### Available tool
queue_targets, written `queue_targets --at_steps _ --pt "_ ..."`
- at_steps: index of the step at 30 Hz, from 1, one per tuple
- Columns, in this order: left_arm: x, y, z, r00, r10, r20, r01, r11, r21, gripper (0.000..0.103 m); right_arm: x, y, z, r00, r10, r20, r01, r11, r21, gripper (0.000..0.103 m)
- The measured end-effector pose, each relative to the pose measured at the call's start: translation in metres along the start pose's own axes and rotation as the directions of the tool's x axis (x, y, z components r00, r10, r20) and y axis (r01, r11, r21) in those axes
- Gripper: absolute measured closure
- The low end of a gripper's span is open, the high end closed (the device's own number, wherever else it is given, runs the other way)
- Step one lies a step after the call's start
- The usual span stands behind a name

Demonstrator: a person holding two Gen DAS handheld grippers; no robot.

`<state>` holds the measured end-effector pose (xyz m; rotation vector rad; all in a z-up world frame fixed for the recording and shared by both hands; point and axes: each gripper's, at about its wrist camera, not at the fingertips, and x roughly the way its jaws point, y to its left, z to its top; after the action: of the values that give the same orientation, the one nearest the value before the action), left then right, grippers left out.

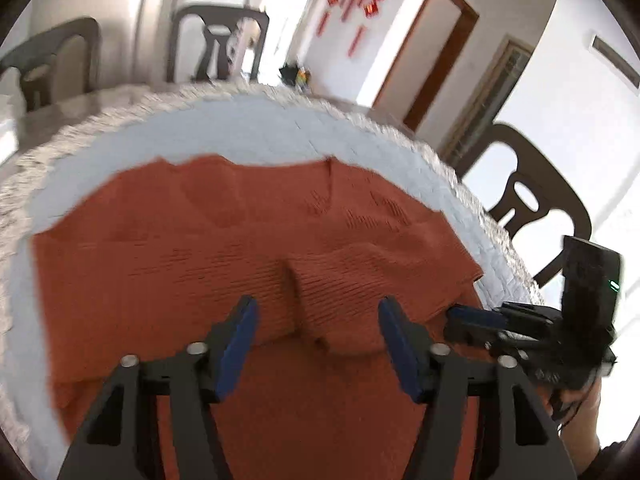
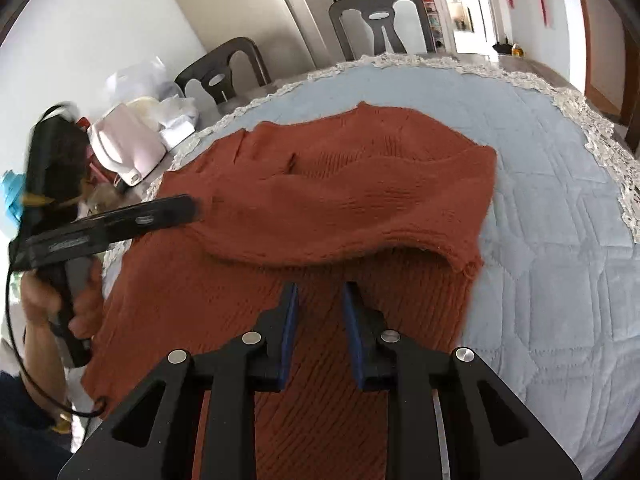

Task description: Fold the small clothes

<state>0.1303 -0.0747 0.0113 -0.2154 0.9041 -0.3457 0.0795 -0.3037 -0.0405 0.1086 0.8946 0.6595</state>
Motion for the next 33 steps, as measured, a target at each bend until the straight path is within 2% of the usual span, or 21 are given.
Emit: queue_targets --at_steps 2,3,6,8,11,14,18,20,22,24,28,31,32,33 --pt "0.018 -0.003 0.005 0.999 -0.002 -0.054 0.001 1.0 -0.001 0.066 -0.001 -0.001 -0.001 1.0 -0.001 0.003 0.001 1.0 -0.001 0.08" --pt "0.019 -0.006 0.002 0.999 0.009 -0.049 -0.009 1.0 0.004 0.069 -0.001 -0.001 -0.001 1.0 0.005 0.003 -0.005 1.0 0.004 0.08" --pt "0.02 -0.009 0.009 0.999 -0.02 -0.047 0.02 1.0 -0.006 0.094 -0.001 -0.008 -0.001 0.999 0.043 0.006 -0.043 0.998 0.036 0.08" --pt "0.016 -0.011 0.013 0.999 -0.038 -0.023 0.038 0.999 -0.005 0.096 -0.002 -0.011 -0.001 0.998 0.066 0.009 -0.067 0.996 0.055 0.08" --pt "0.0 -0.012 0.022 0.996 -0.07 0.047 0.07 0.998 0.009 0.097 -0.002 -0.014 -0.001 0.996 0.084 0.012 -0.085 0.994 0.07 0.08" --pt "-0.004 -0.004 0.028 0.995 -0.043 0.089 0.043 0.999 0.001 0.097 -0.003 -0.014 -0.002 0.996 0.089 0.013 -0.089 0.993 0.073 0.08" --pt "0.013 0.014 0.025 0.999 -0.008 0.052 0.009 0.999 -0.037 0.097 -0.003 -0.014 -0.003 0.995 0.095 0.014 -0.095 0.992 0.078 0.08" --pt "0.024 0.021 0.019 1.0 0.003 0.003 -0.003 0.999 -0.053 0.096 -0.003 -0.013 -0.003 0.996 0.09 0.013 -0.091 0.993 0.074 0.08" --pt "0.022 0.022 0.015 1.0 0.004 0.0 -0.004 0.998 -0.064 0.096 -0.007 -0.008 -0.002 0.998 0.055 0.014 -0.055 0.997 0.05 0.08" --pt "0.011 0.018 0.013 1.0 0.021 0.015 -0.02 0.999 -0.043 0.096 -0.016 -0.005 0.003 0.998 0.015 0.055 -0.017 0.999 0.031 0.08" --pt "-0.015 0.012 0.015 0.995 0.056 0.083 -0.055 0.998 -0.014 0.09 -0.026 -0.021 0.016 0.992 -0.043 0.121 0.032 0.996 0.088 0.08" --pt "-0.016 0.009 0.016 0.996 0.028 0.089 -0.028 1.0 -0.001 0.08 -0.011 -0.038 0.019 0.989 -0.133 0.067 0.125 0.986 0.114 0.08" --pt "-0.011 0.007 0.014 0.997 0.027 0.069 -0.028 1.0 0.01 0.079 -0.009 -0.042 0.019 0.987 -0.15 0.06 0.142 0.983 0.115 0.088" --pt "-0.004 0.007 0.011 0.999 0.027 0.044 -0.028 1.0 0.015 0.079 -0.011 -0.045 0.019 0.988 -0.142 0.066 0.133 0.984 0.122 0.089"
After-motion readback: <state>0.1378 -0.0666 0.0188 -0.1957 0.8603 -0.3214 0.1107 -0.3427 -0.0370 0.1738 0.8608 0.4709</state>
